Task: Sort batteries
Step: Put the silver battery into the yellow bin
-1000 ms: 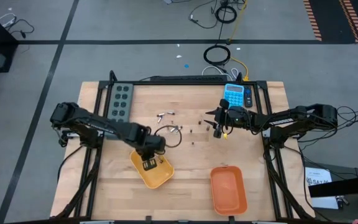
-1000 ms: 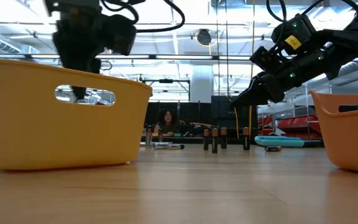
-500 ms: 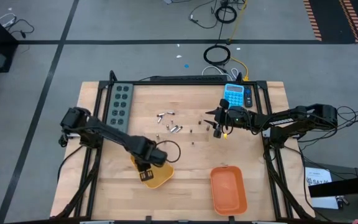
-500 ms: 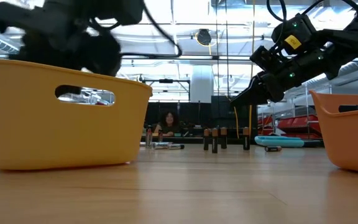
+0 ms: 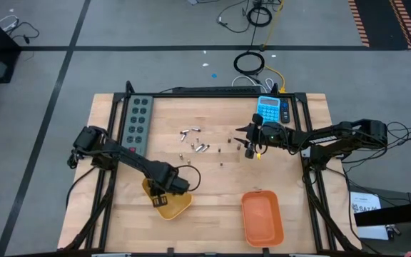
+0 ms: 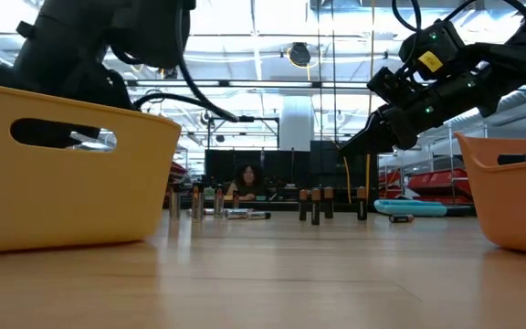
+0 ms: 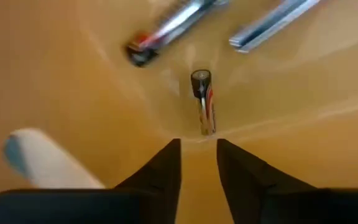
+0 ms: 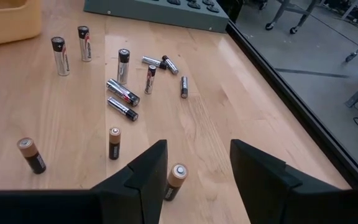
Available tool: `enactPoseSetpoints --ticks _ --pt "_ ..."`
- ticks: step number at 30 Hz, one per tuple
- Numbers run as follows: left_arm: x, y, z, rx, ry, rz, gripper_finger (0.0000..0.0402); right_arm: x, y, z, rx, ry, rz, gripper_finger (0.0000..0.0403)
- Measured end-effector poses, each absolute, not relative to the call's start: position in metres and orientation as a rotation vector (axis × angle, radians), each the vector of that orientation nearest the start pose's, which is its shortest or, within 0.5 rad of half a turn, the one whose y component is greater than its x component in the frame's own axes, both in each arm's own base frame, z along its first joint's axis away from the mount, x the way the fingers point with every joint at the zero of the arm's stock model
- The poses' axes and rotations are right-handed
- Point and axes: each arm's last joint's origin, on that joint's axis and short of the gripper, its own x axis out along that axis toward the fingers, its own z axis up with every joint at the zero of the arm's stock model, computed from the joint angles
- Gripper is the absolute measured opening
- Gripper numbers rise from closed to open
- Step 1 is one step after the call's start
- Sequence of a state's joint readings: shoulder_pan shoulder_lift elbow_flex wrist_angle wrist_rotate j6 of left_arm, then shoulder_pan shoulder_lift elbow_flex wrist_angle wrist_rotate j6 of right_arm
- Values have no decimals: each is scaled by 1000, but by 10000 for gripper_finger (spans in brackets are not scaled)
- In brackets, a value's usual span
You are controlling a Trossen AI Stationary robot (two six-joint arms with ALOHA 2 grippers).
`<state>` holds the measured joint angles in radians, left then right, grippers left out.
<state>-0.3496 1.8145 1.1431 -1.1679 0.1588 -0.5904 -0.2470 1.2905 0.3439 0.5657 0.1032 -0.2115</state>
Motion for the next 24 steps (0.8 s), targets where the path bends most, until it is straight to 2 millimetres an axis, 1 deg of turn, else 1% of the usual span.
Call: enactPoseSetpoints --ticks 3,6,13,18,21,24 --pt "263 -102 163 -79 1880 222 143 221 -59 157 -174 417 -305 166" --pt "261 -99 164 84 1867 239 157 221 -59 158 -170 416 -306 166" --pt "258 -92 167 385 1863 204 160 221 -59 157 -170 418 -305 166" --pt "254 -86 172 624 1879 234 160 221 -58 157 -170 422 -304 166" --pt "250 -83 175 680 1917 256 160 221 -58 157 -171 425 -303 166" --pt "252 -85 182 657 1933 246 160 221 -58 157 -170 425 -304 166"
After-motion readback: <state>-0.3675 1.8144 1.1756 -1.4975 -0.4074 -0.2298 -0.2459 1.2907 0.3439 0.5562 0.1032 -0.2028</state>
